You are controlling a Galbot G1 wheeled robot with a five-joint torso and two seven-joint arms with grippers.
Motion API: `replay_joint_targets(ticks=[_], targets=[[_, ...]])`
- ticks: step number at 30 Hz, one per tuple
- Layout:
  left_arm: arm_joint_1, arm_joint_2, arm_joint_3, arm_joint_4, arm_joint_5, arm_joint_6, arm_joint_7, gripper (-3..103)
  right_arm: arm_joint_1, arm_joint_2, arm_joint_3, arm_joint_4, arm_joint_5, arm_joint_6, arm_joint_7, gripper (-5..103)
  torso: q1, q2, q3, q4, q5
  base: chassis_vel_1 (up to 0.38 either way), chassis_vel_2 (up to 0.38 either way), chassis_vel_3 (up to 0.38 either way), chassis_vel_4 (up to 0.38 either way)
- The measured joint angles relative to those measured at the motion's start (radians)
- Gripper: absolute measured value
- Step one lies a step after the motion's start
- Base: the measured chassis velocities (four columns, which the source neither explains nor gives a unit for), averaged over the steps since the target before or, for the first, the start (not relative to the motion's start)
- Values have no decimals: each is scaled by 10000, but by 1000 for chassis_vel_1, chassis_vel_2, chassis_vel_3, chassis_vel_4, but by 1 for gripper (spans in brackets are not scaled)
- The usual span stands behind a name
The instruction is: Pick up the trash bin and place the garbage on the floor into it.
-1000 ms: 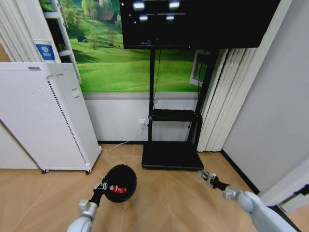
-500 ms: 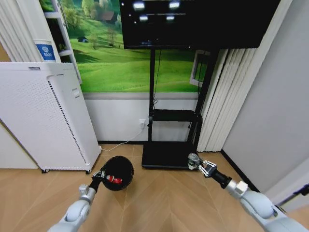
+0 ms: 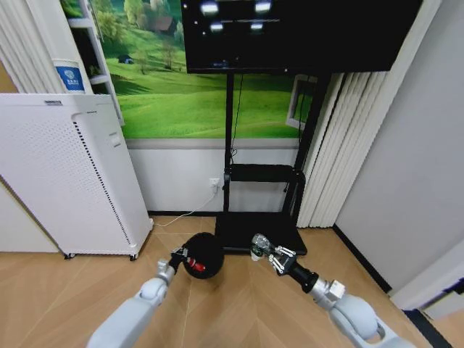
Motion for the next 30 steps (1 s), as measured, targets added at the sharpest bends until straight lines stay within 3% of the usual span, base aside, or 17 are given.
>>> replay_joint_targets(ticks=[2, 8, 15, 17, 22, 30], targets=[[-326, -591, 724, 308, -13, -5, 69, 6, 205, 161, -288, -327, -192, -1, 11, 18, 0, 0, 1, 0, -8, 0, 0, 0, 0], [-390, -1205, 1594, 146, -111, 33, 37, 6, 592, 415, -674, -873, -397, 66, 19, 18, 0, 0, 1, -2, -7, 0, 0, 0, 0], [-331, -1188, 1655, 49, -139, 75, -86, 6, 663, 446, -738, -974, -444, 135, 27, 18, 0, 0, -1, 0, -9, 0, 0, 0, 0], [-4, -766, 1996, -932, -339, 335, -353, 6, 1099, 574, -1122, -1884, -765, 498, -13, 18, 2, -1, 2, 2, -2, 0, 0, 0, 0], [169, -430, 2101, -1693, -560, 519, -520, 6, 1280, 705, -1443, -2393, -939, 636, -17, 18, -1, 1, -2, 3, -7, 0, 0, 0, 0], [278, -337, 2174, -2118, -600, 589, -663, 6, 1390, 820, -1620, -2785, -1217, 803, -7, 18, -1, 1, -2, 1, -9, 0, 0, 0, 0]])
